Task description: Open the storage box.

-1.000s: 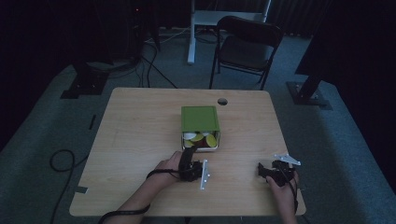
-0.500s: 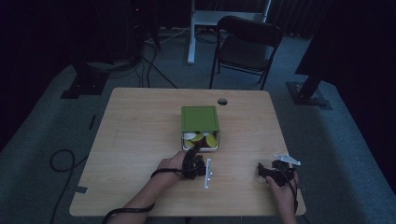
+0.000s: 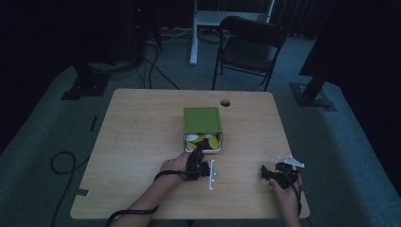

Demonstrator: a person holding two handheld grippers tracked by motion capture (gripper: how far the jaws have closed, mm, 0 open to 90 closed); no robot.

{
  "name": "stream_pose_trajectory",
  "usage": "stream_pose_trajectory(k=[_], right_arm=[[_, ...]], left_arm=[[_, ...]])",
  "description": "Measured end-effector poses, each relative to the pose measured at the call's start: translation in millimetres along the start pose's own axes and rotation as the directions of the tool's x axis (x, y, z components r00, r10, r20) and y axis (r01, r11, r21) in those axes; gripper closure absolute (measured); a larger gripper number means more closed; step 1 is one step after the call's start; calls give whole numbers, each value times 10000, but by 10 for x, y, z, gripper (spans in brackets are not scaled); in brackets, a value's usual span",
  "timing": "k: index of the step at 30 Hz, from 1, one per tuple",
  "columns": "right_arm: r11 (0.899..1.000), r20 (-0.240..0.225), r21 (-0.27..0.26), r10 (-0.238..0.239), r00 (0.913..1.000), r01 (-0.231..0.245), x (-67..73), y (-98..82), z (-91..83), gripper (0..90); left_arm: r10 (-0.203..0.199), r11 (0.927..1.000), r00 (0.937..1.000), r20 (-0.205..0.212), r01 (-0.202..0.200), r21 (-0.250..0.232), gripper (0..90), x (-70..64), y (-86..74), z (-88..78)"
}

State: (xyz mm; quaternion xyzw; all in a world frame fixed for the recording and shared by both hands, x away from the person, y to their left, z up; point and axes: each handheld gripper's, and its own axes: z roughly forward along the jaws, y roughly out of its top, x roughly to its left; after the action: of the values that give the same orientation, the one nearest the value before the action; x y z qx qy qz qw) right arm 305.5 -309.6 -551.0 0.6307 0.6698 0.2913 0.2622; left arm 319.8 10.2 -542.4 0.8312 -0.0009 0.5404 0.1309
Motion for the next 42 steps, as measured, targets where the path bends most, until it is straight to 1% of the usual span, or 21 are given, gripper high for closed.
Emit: stream_pose_trajectory(k=[1, 2, 5, 6, 8, 17, 19, 21, 42], right_arm=[[10000, -2, -3, 4, 10000, -4, 0, 0, 0, 103], [10000, 0, -2, 4, 10000, -4, 0, 0, 0, 103], [10000, 1, -2, 5, 10000, -5, 0, 0, 0, 103], [10000, 1, -2, 4, 10000, -4, 0, 0, 0, 103], [10000, 1, 0, 7, 10000, -7, 1, 0, 0, 103], [10000, 3, 3, 3, 10000, -3, 0, 0, 0, 103], [10000, 1, -1, 4, 10000, -4, 0, 0, 0, 103], [10000, 1, 0, 6, 10000, -6, 1, 0, 0, 103], [10000, 1, 0, 3, 10000, -3, 0, 0, 0, 103]], left_arm=[[253, 9997, 9996, -119, -253, 30, 694, -14, 6, 2], [307, 9995, 9994, -157, -307, 10, 696, -18, 5, 4], [282, 9996, 9995, -153, -282, 2, 699, -17, 3, 3], [462, 9989, 9987, -201, -461, 12, 704, -23, 2, 1], [670, 9977, 9975, -243, -670, 27, 709, -31, 6, -2], [690, 9976, 9975, -142, -690, 35, 714, -22, 13, -14], [767, 9971, 9970, -86, -767, 3, 716, -23, 11, -29], [875, 9962, 9961, -126, -876, -20, 718, -31, 11, -40], [1203, 9926, 9927, -86, -1205, -178, 723, -112, 24, -218]])
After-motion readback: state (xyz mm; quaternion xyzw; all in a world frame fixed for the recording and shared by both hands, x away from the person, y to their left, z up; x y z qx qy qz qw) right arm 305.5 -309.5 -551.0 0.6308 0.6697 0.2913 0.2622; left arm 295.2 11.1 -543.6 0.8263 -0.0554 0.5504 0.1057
